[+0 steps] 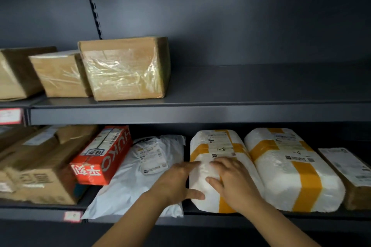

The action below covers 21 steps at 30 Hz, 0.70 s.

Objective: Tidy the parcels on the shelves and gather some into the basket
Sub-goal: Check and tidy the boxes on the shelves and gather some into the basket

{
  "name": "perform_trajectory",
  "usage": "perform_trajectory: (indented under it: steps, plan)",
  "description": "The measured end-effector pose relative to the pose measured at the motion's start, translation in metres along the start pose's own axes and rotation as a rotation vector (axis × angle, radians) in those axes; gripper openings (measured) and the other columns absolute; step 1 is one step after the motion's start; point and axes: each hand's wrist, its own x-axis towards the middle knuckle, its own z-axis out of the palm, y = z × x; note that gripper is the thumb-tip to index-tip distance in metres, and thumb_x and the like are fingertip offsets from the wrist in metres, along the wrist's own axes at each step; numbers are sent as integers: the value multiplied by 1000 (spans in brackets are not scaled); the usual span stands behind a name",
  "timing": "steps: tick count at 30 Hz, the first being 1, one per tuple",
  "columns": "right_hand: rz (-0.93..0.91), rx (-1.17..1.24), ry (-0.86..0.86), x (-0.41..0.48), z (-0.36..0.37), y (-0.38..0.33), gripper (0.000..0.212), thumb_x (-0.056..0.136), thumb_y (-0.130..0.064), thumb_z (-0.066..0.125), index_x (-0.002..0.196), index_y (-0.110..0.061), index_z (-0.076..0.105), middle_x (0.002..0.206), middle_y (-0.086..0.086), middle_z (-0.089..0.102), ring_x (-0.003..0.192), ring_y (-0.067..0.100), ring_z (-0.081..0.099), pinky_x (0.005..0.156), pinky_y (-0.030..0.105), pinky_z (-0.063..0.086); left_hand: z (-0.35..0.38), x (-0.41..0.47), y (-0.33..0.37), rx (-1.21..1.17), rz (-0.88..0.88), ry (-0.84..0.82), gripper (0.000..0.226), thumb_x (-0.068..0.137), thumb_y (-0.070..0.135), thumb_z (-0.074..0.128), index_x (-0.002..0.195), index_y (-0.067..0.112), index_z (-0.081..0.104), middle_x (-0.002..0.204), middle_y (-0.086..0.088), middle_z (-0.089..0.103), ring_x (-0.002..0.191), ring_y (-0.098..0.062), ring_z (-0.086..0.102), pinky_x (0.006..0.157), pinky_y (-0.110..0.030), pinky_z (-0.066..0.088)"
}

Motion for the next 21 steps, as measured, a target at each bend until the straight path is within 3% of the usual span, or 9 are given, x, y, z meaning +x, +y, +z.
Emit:
perform_trajectory:
  steps: [4, 6, 7, 9, 12, 16, 21]
  plan:
    - [111, -98, 43, 11, -6, -11, 46, 96, -55, 30, 126, -27, 51, 131, -5, 49, 120, 16, 43, 102, 30, 34, -15, -16, -41, 25, -143, 127, 70, 82, 66, 54, 140, 28, 43, 142, 7, 46, 127, -16, 45, 104, -26, 38]
    - [88, -124, 39, 19, -8, -22, 44, 97, -52, 31, 125, -25, 52, 130, -3, 50, 119, 18, 44, 101, 31, 35, -17, -26, -67, 73, -209, 215, 71, 79, 80, 32, 130, 34, 54, 135, 11, 52, 123, -17, 50, 99, -31, 43]
    - [54, -98, 34, 22, -7, -29, 43, 98, -49, 33, 128, -25, 51, 132, -3, 47, 120, 18, 43, 101, 30, 34, -18, -32, -77, 122, -267, 238, 66, 82, 76, 29, 127, 36, 54, 134, 12, 51, 123, -18, 49, 98, -34, 44]
    - [-43, -5, 0, 28, -2, -46, 42, 98, -43, 39, 135, -23, 47, 138, -3, 42, 125, 17, 38, 104, 28, 33, -17, -43, -98, 214, -406, 235, 54, 89, 62, 37, 132, 30, 47, 139, 8, 45, 127, -20, 43, 101, -38, 40]
    - [-191, 75, -81, 35, 15, -74, 48, 98, -35, 43, 143, -20, 37, 146, -4, 33, 133, 17, 31, 111, 27, 27, -9, -55, -117, 130, -528, 142, 63, 92, 58, 40, 145, 25, 32, 153, 2, 28, 139, -23, 26, 110, -44, 31]
    - [-295, 89, -207, 43, 41, -98, 57, 99, -38, 42, 150, -21, 23, 156, -6, 17, 143, 15, 15, 117, 28, 13, -5, -67, -119, 152, -472, 60, 67, 94, 55, 41, 150, 28, 19, 159, 1, 11, 145, -22, 13, 117, -42, 20]
    - [-357, 46, -285, 51, 58, -113, 64, 96, -38, 47, 151, -22, 19, 159, -5, 12, 146, 17, 8, 118, 32, 11, -8, -75, -114, 92, -388, 45, 69, 94, 45, 50, 151, 28, 14, 159, 1, 4, 146, -18, 7, 116, -28, 8]
